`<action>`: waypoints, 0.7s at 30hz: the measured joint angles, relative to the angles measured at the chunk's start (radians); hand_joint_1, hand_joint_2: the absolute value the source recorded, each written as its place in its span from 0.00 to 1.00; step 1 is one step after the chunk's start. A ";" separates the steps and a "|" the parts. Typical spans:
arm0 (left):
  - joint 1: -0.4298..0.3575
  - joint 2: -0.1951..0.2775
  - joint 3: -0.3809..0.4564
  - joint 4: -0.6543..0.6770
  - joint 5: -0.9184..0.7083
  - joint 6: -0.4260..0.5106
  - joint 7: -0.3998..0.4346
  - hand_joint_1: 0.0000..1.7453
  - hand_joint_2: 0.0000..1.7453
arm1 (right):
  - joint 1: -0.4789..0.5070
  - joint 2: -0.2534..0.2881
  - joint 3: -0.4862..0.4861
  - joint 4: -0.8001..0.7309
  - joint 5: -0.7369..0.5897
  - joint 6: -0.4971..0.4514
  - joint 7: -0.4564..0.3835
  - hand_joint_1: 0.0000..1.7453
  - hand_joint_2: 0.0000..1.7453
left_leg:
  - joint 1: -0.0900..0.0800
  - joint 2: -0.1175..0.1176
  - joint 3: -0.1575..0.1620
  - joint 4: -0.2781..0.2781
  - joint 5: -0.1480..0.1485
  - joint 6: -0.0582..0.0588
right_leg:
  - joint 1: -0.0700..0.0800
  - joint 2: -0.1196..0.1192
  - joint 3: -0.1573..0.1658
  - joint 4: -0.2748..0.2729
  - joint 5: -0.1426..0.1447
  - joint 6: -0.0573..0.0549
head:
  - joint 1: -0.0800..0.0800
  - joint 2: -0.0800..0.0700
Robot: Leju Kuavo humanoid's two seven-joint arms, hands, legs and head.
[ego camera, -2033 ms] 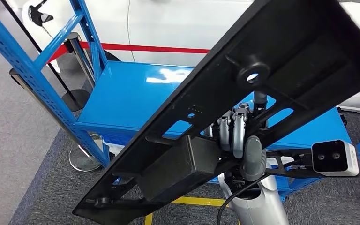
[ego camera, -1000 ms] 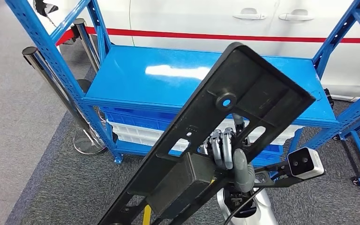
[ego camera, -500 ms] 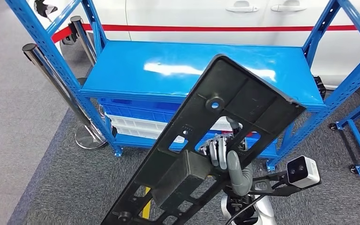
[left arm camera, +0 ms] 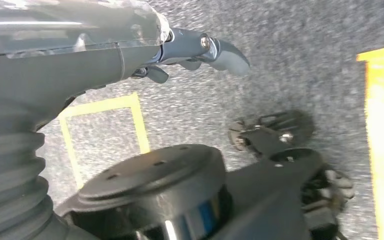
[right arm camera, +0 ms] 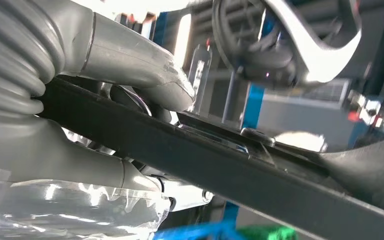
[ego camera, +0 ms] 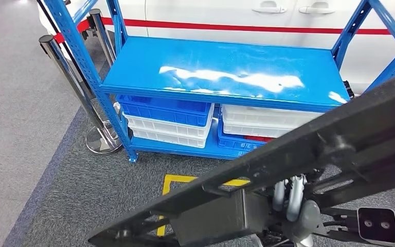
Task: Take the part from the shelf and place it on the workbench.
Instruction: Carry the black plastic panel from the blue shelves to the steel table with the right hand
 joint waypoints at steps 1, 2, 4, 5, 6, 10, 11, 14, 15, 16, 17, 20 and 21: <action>0.001 0.003 -0.001 0.000 -0.001 0.000 0.003 0.00 1.00 | 0.000 0.003 0.000 -0.006 0.001 0.014 0.000 1.00 1.00 | -0.002 0.001 -0.013 0.003 0.008 0.000 | 0.000 0.000 -0.010 0.052 -0.022 0.001 | 0.000 0.000; 0.002 0.005 -0.003 0.000 -0.003 -0.001 0.006 0.00 1.00 | 0.001 0.006 0.000 -0.012 0.003 0.025 0.000 1.00 1.00 | -0.003 0.001 -0.027 0.007 0.015 -0.001 | 0.000 0.000 -0.006 0.079 -0.022 0.002 | 0.000 0.000; 0.003 0.009 -0.006 0.000 -0.010 -0.006 0.009 0.00 1.00 | 0.001 0.015 0.000 -0.019 0.011 0.038 0.000 1.00 1.00 | -0.004 0.001 -0.054 0.019 0.027 -0.005 | 0.000 0.000 0.052 0.030 0.021 -0.001 | 0.000 0.000; 0.003 0.010 -0.009 0.000 -0.014 -0.009 0.010 0.00 1.00 | 0.001 0.019 0.000 -0.022 0.016 0.041 0.000 1.00 1.00 | -0.004 0.000 -0.066 0.026 0.031 -0.007 | 0.001 0.000 0.100 -0.034 0.036 -0.005 | 0.000 0.000; 0.003 0.011 -0.011 0.000 -0.018 -0.012 0.010 0.00 1.00 | 0.001 0.023 0.000 -0.024 0.020 0.045 0.000 1.00 1.00 | -0.005 0.000 -0.075 0.034 0.034 -0.011 | 0.003 0.000 0.143 -0.097 0.041 -0.010 | 0.000 0.000; 0.003 0.015 -0.021 0.000 -0.035 -0.027 0.011 0.00 1.00 | 0.004 0.042 -0.002 -0.025 0.036 0.061 0.000 1.00 1.00 | -0.006 -0.001 -0.091 0.045 0.052 -0.034 | 0.011 0.001 0.181 -0.178 0.041 -0.031 | 0.001 0.000; 0.003 0.017 -0.024 0.000 -0.039 -0.030 0.011 0.00 1.00 | 0.004 0.046 -0.002 -0.025 0.041 0.063 0.000 1.00 1.00 | -0.005 -0.002 -0.096 0.048 0.049 -0.040 | 0.009 0.000 0.176 -0.181 0.049 -0.038 | 0.001 0.000; 0.001 0.023 -0.033 0.000 -0.047 -0.033 0.008 0.00 1.00 | 0.004 0.058 -0.004 -0.025 0.048 0.068 0.000 1.00 1.00 | -0.001 -0.005 -0.135 0.151 -0.052 -0.057 | 0.004 -0.004 0.148 -0.187 0.077 -0.056 | -0.001 0.000; 0.000 0.025 -0.036 0.000 -0.047 -0.034 0.006 0.00 1.00 | 0.005 0.061 -0.004 -0.025 0.049 0.069 0.000 1.00 1.00 | 0.001 -0.005 -0.150 0.213 -0.096 -0.061 | 0.004 -0.005 0.137 -0.187 0.086 -0.059 | -0.002 0.000; -0.001 0.026 -0.037 0.000 -0.047 -0.035 0.004 0.00 1.00 | 0.005 0.062 -0.005 -0.024 0.052 0.070 0.000 1.00 1.00 | 0.002 -0.005 -0.158 0.267 -0.125 -0.064 | 0.005 -0.005 0.125 -0.186 0.094 -0.059 | -0.002 0.000; -0.001 0.028 -0.039 0.000 -0.048 -0.035 0.001 0.00 1.00 | 0.005 0.062 -0.005 -0.022 0.055 0.070 0.000 1.00 1.00 | 0.003 -0.005 -0.153 0.297 -0.131 -0.066 | 0.005 -0.005 0.113 -0.186 0.103 -0.058 | -0.001 0.000; 0.000 0.029 -0.044 0.000 -0.049 -0.034 -0.007 0.00 1.00 | 0.004 0.064 -0.006 -0.017 0.060 0.068 0.000 1.00 1.00 | 0.006 -0.005 -0.047 0.194 -0.067 -0.065 | 0.005 -0.003 0.082 -0.182 0.128 -0.052 | -0.002 0.000; 0.000 0.030 -0.045 0.000 -0.048 -0.033 -0.012 0.00 1.00 | 0.003 0.064 -0.006 -0.016 0.060 0.065 0.000 1.00 1.00 | 0.005 -0.006 0.002 0.121 -0.055 -0.061 | 0.006 -0.003 0.073 -0.181 0.135 -0.048 | -0.002 0.000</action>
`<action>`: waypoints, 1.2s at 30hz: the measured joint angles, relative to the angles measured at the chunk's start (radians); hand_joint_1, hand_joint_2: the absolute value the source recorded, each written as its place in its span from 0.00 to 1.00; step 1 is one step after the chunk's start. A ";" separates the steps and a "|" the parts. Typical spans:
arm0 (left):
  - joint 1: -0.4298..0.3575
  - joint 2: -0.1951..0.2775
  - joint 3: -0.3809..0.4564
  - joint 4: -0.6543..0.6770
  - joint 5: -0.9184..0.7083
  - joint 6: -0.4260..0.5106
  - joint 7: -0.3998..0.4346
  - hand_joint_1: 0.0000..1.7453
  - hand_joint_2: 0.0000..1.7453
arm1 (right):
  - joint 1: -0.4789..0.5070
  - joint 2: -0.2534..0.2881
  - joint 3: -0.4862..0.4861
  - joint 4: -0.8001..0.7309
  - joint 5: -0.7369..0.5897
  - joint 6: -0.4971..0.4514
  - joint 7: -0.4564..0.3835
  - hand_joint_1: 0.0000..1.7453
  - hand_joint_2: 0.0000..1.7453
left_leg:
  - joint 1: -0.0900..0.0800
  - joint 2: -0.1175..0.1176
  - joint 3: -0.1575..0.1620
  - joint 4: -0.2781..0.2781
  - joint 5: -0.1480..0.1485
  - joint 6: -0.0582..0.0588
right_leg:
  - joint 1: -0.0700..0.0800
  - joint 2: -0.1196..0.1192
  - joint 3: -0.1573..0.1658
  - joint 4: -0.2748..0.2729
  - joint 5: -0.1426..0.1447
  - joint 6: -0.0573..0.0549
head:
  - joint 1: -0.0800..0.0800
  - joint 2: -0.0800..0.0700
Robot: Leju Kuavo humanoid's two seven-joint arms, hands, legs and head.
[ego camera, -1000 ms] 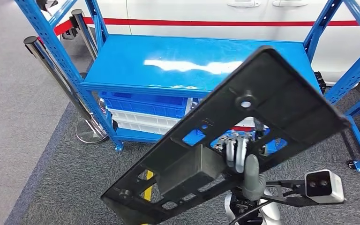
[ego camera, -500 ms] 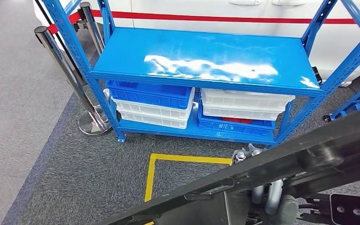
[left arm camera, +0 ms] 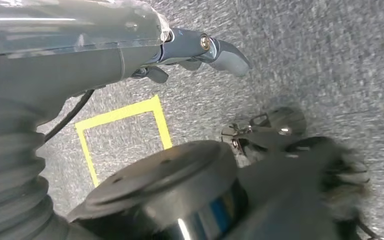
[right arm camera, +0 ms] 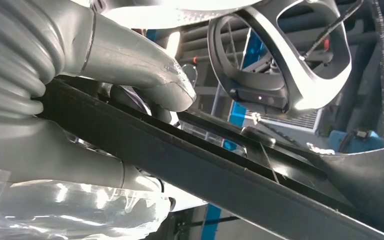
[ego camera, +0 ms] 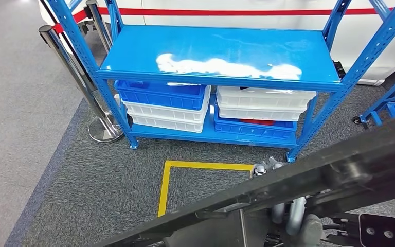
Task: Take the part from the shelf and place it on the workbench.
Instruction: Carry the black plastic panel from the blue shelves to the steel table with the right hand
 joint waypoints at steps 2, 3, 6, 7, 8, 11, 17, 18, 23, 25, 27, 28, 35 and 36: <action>0.000 -0.001 0.000 0.000 0.003 0.001 -0.007 0.00 1.00 | -0.006 0.000 0.001 0.001 -0.001 -0.010 0.003 1.00 1.00 | -0.005 -0.002 0.057 -0.100 -0.002 0.010 | 0.001 -0.001 -0.010 0.001 0.016 0.011 | 0.000 0.000; 0.000 -0.002 0.000 0.000 0.006 0.001 -0.009 0.00 1.00 | -0.010 0.000 0.002 0.002 -0.003 -0.016 0.005 1.00 1.00 | -0.008 -0.002 0.062 -0.117 -0.006 0.017 | 0.000 -0.003 -0.013 -0.001 0.024 0.018 | 0.000 0.000; 0.001 -0.009 0.000 0.000 0.014 0.002 -0.008 0.00 1.00 | -0.018 -0.001 0.005 0.004 -0.013 -0.029 0.008 1.00 1.00 | -0.006 0.001 0.044 -0.128 0.018 0.039 | -0.002 -0.002 -0.022 0.007 0.019 0.035 | 0.001 0.000; 0.001 -0.011 0.000 0.000 0.014 0.002 -0.007 0.00 1.00 | -0.019 -0.002 0.005 0.005 -0.016 -0.030 0.011 1.00 1.00 | -0.004 0.003 0.037 -0.131 0.030 0.047 | -0.002 -0.001 -0.032 0.034 -0.012 0.039 | 0.002 0.000; 0.000 -0.013 0.000 0.000 0.015 0.002 -0.005 0.00 1.00 | -0.020 -0.003 0.005 0.006 -0.018 -0.033 0.015 1.00 1.00 | -0.003 0.005 0.027 -0.132 0.040 0.052 | -0.003 0.001 -0.048 0.082 -0.059 0.042 | 0.002 0.000; 0.000 -0.022 0.000 0.000 0.013 -0.003 0.011 0.00 1.00 | -0.020 -0.009 0.007 0.012 -0.021 -0.048 0.036 1.00 1.00 | -0.007 0.007 -0.008 -0.126 0.065 0.057 | -0.004 0.001 -0.087 0.251 -0.155 0.050 | 0.002 0.000; -0.007 -0.036 0.000 0.000 0.007 -0.005 0.042 0.00 1.00 | -0.015 -0.025 0.021 0.014 -0.023 -0.066 0.058 1.00 1.00 | -0.011 0.005 -0.074 -0.086 0.088 0.040 | 0.001 0.002 0.099 0.026 -0.090 0.036 | 0.001 0.000; -0.008 -0.037 0.000 0.000 0.005 -0.005 0.043 0.00 1.00 | -0.013 -0.028 0.023 0.014 -0.023 -0.066 0.058 1.00 1.00 | -0.012 0.005 -0.079 -0.082 0.092 0.035 | 0.003 0.003 0.104 0.009 -0.096 0.030 | 0.001 0.000; -0.012 -0.041 0.000 0.000 0.002 -0.007 0.042 0.00 1.00 | -0.006 -0.040 0.024 0.013 -0.022 -0.057 0.054 1.00 1.00 | -0.006 0.003 -0.115 -0.008 0.031 0.005 | -0.002 0.009 0.076 -0.002 -0.065 -0.008 | -0.001 0.000; -0.014 -0.042 0.000 0.000 0.003 -0.008 0.036 0.00 1.00 | -0.003 -0.044 0.025 0.013 -0.020 -0.051 0.054 1.00 1.00 | -0.003 0.003 -0.153 0.111 -0.047 -0.001 | 0.000 0.015 0.059 -0.002 -0.054 -0.013 | -0.002 0.000; -0.016 -0.042 0.000 0.000 0.004 -0.007 0.031 0.00 1.00 | 0.001 -0.047 0.024 0.013 -0.019 -0.043 0.054 1.00 1.00 | -0.001 0.002 -0.159 0.179 -0.069 -0.002 | 0.001 0.023 0.044 0.000 -0.042 -0.013 | -0.002 0.000; -0.016 -0.042 0.000 0.000 0.004 -0.003 0.030 0.00 1.00 | 0.002 -0.048 0.024 0.013 -0.019 -0.041 0.054 1.00 1.00 | -0.001 0.002 -0.138 0.163 -0.054 0.000 | 0.002 0.030 0.037 0.000 -0.037 -0.012 | -0.002 0.000; -0.003 -0.043 -0.002 0.000 -0.008 0.003 0.016 0.00 1.00 | 0.005 -0.049 0.022 0.007 -0.012 -0.041 0.050 1.00 1.00 | -0.004 -0.051 0.024 -0.113 0.023 0.027 | -0.003 0.083 0.007 -0.002 0.002 0.022 | -0.003 0.000; -0.003 -0.044 -0.003 0.000 -0.009 0.003 0.014 0.00 1.00 | 0.007 -0.049 0.022 0.006 -0.008 -0.041 0.046 1.00 1.00 | -0.003 -0.041 0.024 -0.119 0.029 0.032 | -0.002 0.078 0.004 0.000 0.002 0.027 | -0.003 0.000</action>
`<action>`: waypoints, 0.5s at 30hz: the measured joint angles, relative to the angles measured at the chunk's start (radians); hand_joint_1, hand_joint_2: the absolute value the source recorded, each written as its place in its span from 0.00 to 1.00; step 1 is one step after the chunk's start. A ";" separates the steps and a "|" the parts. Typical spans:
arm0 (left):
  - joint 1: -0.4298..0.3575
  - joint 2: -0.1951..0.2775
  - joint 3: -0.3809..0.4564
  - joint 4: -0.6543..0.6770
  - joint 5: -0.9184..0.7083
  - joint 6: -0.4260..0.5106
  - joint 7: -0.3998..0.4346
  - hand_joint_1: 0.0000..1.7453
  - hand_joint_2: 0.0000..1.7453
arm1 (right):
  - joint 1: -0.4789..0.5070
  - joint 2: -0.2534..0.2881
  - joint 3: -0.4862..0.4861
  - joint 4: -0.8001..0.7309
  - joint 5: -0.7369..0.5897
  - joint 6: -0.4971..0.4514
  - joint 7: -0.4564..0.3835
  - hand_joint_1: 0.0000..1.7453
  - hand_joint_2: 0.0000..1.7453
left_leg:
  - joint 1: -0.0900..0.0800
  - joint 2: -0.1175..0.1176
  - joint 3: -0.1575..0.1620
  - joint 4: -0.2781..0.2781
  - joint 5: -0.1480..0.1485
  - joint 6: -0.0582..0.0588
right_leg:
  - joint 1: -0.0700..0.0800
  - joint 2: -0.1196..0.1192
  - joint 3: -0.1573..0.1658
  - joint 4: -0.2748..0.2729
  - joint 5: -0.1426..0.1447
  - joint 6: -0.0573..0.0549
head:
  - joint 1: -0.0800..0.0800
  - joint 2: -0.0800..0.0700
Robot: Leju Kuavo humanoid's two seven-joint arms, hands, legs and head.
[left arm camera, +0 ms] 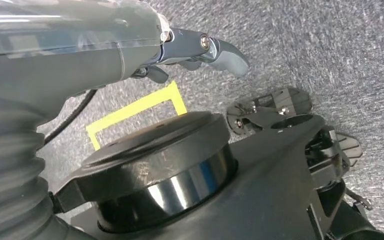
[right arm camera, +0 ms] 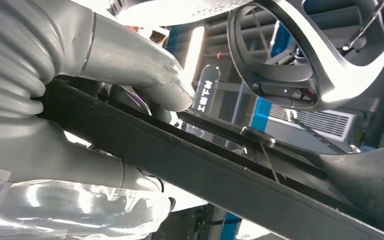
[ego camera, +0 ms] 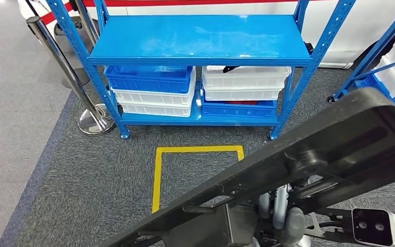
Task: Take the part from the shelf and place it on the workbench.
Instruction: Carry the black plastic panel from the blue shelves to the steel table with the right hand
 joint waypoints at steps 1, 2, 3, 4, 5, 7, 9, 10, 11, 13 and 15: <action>0.000 -0.001 -0.002 0.000 -0.002 0.000 -0.001 0.00 1.00 | 0.001 0.000 -0.001 -0.002 0.004 0.001 -0.004 1.00 1.00 | 0.002 0.010 0.000 -0.006 0.006 0.006 | 0.001 -0.012 -0.007 0.013 -0.011 0.004 | 0.001 0.000; 0.000 -0.001 -0.003 0.000 -0.004 0.000 -0.001 0.00 1.00 | 0.002 0.000 -0.001 -0.003 0.007 0.002 -0.008 1.00 1.00 | 0.005 0.021 -0.001 -0.011 0.012 0.011 | 0.003 -0.028 -0.022 0.046 -0.034 0.008 | 0.003 0.000; 0.001 -0.001 -0.004 0.000 -0.005 0.000 -0.001 0.00 1.00 | 0.004 0.000 -0.001 -0.004 0.008 0.005 -0.011 1.00 1.00 | 0.004 0.033 -0.003 -0.013 0.015 0.014 | 0.001 -0.046 -0.046 0.098 -0.067 0.011 | 0.004 0.000; 0.002 0.000 -0.005 0.000 -0.005 0.000 -0.001 0.00 1.00 | 0.006 0.000 -0.002 -0.004 0.008 0.008 -0.013 1.00 1.00 | 0.003 0.044 -0.006 -0.012 0.016 0.017 | 0.000 -0.056 -0.075 0.164 -0.102 0.014 | 0.005 0.000; 0.003 0.000 -0.005 0.000 -0.005 0.001 0.000 0.00 1.00 | 0.008 0.000 -0.003 -0.004 0.008 0.012 -0.016 1.00 1.00 | 0.002 0.056 -0.009 -0.011 0.017 0.017 | -0.002 -0.060 -0.100 0.224 -0.127 0.017 | 0.005 0.000; 0.003 0.001 -0.005 0.000 -0.005 0.003 0.000 0.00 1.00 | 0.013 0.000 -0.008 -0.004 0.009 0.017 -0.023 1.00 1.00 | 0.002 0.079 -0.012 -0.008 0.016 0.016 | -0.005 -0.068 -0.106 0.260 -0.127 0.023 | 0.005 0.000; 0.002 0.002 -0.005 0.000 -0.004 0.005 0.000 0.00 1.00 | 0.015 0.000 -0.012 -0.003 0.012 0.019 -0.028 1.00 1.00 | 0.002 0.097 -0.012 -0.002 0.012 0.010 | -0.007 -0.088 -0.042 0.155 -0.071 0.023 | 0.005 0.000; 0.002 0.003 -0.005 0.000 -0.005 0.007 0.000 0.00 1.00 | 0.015 0.000 -0.013 -0.003 0.014 0.021 -0.029 1.00 1.00 | 0.000 0.105 -0.014 0.004 0.008 0.005 | -0.004 -0.107 -0.006 0.090 -0.052 0.021 | 0.005 0.000; 0.002 0.004 -0.005 0.000 -0.004 0.009 0.000 0.00 1.00 | 0.014 0.001 -0.015 -0.003 0.016 0.024 -0.031 1.00 1.00 | -0.003 0.111 -0.016 0.009 0.004 -0.001 | -0.001 -0.122 0.018 0.043 -0.040 0.014 | 0.004 0.000; 0.002 0.007 -0.005 0.000 -0.004 0.015 -0.001 0.00 1.00 | 0.014 0.001 -0.018 -0.003 0.019 0.032 -0.039 1.00 1.00 | -0.007 0.125 -0.019 0.017 0.000 -0.012 | 0.006 -0.131 0.028 0.012 -0.042 -0.001 | 0.003 0.000; 0.000 0.009 -0.005 0.000 -0.001 0.020 -0.001 0.00 1.00 | 0.014 0.002 -0.022 -0.003 0.022 0.036 -0.045 1.00 1.00 | -0.005 0.131 -0.019 0.020 -0.007 -0.022 | 0.005 -0.112 0.023 0.010 -0.039 -0.014 | 0.003 0.000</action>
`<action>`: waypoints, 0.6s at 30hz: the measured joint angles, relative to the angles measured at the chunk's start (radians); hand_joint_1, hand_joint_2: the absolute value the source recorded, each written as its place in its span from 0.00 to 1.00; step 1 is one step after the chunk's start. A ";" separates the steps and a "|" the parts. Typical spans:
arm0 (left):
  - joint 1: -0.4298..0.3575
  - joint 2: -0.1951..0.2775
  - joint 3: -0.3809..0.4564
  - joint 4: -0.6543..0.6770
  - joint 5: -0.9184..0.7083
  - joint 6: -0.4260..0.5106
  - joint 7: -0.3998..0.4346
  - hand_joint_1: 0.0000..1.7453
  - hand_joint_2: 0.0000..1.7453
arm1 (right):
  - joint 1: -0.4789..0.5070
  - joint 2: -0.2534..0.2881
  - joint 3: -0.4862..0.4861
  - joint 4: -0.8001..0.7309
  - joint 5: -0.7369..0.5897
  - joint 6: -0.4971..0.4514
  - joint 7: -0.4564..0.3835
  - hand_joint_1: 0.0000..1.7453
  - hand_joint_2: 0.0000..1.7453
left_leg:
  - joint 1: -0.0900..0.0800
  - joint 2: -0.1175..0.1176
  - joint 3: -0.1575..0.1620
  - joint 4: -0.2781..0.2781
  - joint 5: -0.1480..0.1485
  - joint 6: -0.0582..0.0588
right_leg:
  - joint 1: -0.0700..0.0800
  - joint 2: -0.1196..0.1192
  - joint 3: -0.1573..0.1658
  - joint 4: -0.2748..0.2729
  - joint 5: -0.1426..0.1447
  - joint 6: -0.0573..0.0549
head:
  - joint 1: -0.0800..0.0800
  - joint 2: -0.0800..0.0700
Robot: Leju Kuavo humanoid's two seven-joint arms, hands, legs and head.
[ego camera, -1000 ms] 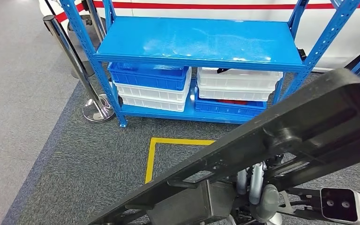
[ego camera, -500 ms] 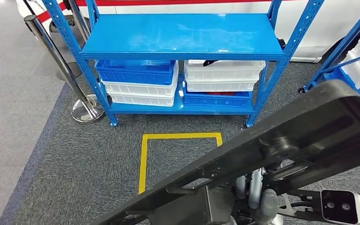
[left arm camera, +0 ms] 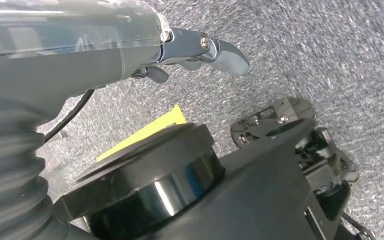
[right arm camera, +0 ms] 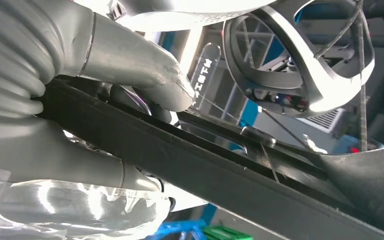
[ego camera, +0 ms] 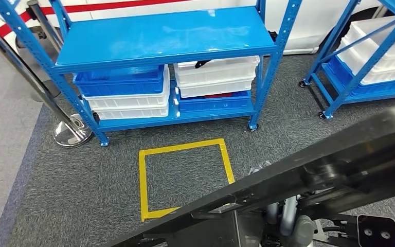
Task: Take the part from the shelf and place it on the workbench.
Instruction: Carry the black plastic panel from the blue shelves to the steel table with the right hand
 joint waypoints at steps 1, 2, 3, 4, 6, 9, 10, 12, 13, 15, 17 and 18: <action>-0.001 0.001 0.000 0.000 0.002 0.001 0.000 0.00 1.00 | -0.001 0.001 -0.002 0.000 0.002 0.001 -0.001 1.00 1.00 | 0.002 -0.014 -0.004 0.012 -0.012 -0.005 | -0.001 0.008 -0.001 -0.002 0.002 -0.006 | 0.000 0.000; -0.001 0.001 0.000 0.000 0.003 0.002 -0.001 0.00 1.00 | -0.002 0.003 -0.003 0.000 0.004 0.002 -0.001 1.00 1.00 | 0.005 -0.034 -0.017 0.043 -0.035 -0.010 | -0.004 0.016 -0.001 -0.004 0.004 -0.012 | 0.000 0.000; 0.000 0.002 0.000 0.000 0.005 0.002 -0.002 0.00 1.00 | -0.003 0.006 -0.003 0.001 0.006 0.003 -0.001 1.00 1.00 | 0.008 -0.058 -0.040 0.093 -0.065 -0.014 | -0.005 0.024 -0.002 -0.005 0.006 -0.017 | -0.001 0.000; 0.000 0.003 0.001 0.000 0.006 0.003 -0.003 0.00 1.00 | -0.004 0.010 -0.004 0.002 0.010 0.003 -0.001 1.00 1.00 | 0.009 -0.074 -0.070 0.160 -0.097 -0.016 | -0.004 0.032 -0.004 -0.005 0.007 -0.020 | -0.001 0.000; -0.003 0.005 0.001 0.000 0.006 0.002 -0.004 0.00 1.00 | -0.003 0.013 -0.008 0.004 0.020 0.001 -0.001 1.00 1.00 | 0.010 -0.084 -0.121 0.270 -0.130 -0.019 | -0.003 0.052 -0.005 -0.004 0.008 -0.022 | -0.001 0.000; -0.006 0.008 0.001 0.000 0.006 0.001 -0.002 0.00 1.00 | -0.001 0.018 -0.017 0.005 0.030 0.007 -0.001 1.00 1.00 | 0.010 -0.096 -0.087 0.190 -0.050 -0.013 | -0.003 0.086 -0.004 0.000 0.010 -0.021 | -0.001 0.000; -0.005 0.010 0.001 0.000 0.005 0.001 -0.001 0.00 1.00 | 0.000 0.021 -0.020 0.006 0.031 0.012 -0.002 1.00 1.00 | 0.011 -0.117 -0.059 0.126 -0.018 -0.009 | -0.003 0.098 -0.004 0.001 0.011 -0.019 | -0.001 0.000; -0.002 0.013 0.001 0.000 0.005 0.002 0.001 0.00 1.00 | 0.000 0.025 -0.024 0.006 0.034 0.017 -0.002 1.00 1.00 | 0.012 -0.155 -0.021 0.033 0.012 0.000 | -0.004 0.118 -0.012 0.004 0.016 -0.010 | -0.001 0.000; -0.001 0.014 0.001 0.000 0.005 0.002 0.001 0.00 1.00 | 0.000 0.026 -0.026 0.006 0.034 0.018 -0.002 1.00 1.00 | 0.011 -0.163 -0.017 0.019 0.008 0.003 | -0.005 0.127 -0.018 0.004 0.021 -0.003 | 0.000 0.000; -0.002 0.015 0.001 0.000 0.005 0.004 0.001 0.00 1.00 | 0.002 0.027 -0.029 0.005 0.037 0.018 -0.002 1.00 1.00 | 0.012 -0.148 -0.015 0.005 0.011 0.012 | -0.007 0.135 -0.027 0.002 0.029 0.012 | 0.000 0.000; -0.001 0.016 0.001 0.000 0.004 0.006 0.000 0.00 1.00 | 0.002 0.029 -0.033 0.005 0.045 0.022 -0.002 1.00 1.00 | 0.016 -0.126 -0.013 -0.007 0.021 0.026 | -0.004 0.105 -0.041 0.030 0.007 0.021 | 0.002 0.000; 0.001 0.017 0.001 0.000 0.003 0.007 0.000 0.00 1.00 | 0.003 0.030 -0.035 0.005 0.050 0.024 -0.002 1.00 1.00 | 0.017 -0.113 -0.013 -0.011 0.025 0.031 | -0.003 0.081 -0.059 0.071 -0.021 0.023 | 0.003 0.000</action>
